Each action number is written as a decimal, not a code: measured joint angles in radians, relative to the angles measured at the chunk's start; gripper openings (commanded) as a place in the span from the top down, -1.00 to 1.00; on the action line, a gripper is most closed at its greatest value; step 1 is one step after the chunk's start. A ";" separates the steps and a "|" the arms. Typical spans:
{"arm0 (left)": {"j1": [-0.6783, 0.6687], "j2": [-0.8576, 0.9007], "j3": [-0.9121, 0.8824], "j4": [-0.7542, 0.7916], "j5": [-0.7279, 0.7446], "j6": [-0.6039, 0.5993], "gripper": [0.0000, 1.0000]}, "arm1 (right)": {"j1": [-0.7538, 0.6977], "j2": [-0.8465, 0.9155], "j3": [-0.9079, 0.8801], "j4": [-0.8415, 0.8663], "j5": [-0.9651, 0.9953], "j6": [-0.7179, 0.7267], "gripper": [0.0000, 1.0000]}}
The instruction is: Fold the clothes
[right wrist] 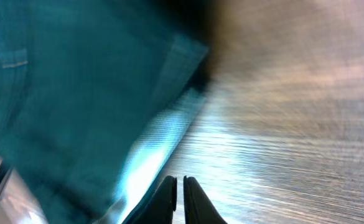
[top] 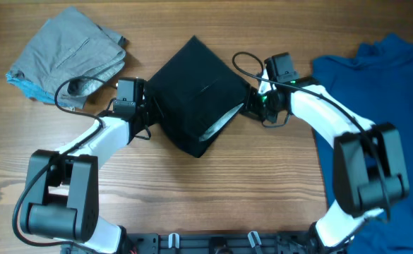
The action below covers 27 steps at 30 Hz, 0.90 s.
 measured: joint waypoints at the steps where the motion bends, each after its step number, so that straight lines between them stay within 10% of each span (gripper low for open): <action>1: 0.000 0.000 0.014 -0.007 0.010 -0.005 0.30 | 0.002 -0.024 0.000 0.052 0.001 -0.065 0.33; 3: 0.000 0.000 0.058 -0.072 0.034 0.008 -0.08 | 0.007 -0.039 0.000 0.141 0.008 -0.188 0.11; 7: 0.001 0.001 0.097 -0.258 0.107 0.043 -0.99 | 0.010 0.000 -0.001 0.412 0.069 -0.263 0.31; 15: 0.001 0.002 0.097 -0.314 0.260 -0.050 -1.00 | 0.007 0.170 0.001 0.418 0.018 -0.067 0.61; 23: 0.002 0.128 0.121 0.051 0.336 -0.269 -0.96 | 0.007 0.170 0.003 0.413 0.018 -0.046 0.61; 25: 0.001 0.201 0.141 0.213 0.411 -0.323 -0.73 | 0.007 0.170 0.003 0.412 0.018 -0.046 0.63; 27: -0.009 0.245 0.146 0.309 0.438 -0.352 -0.03 | 0.007 0.170 0.003 0.409 0.018 -0.046 0.71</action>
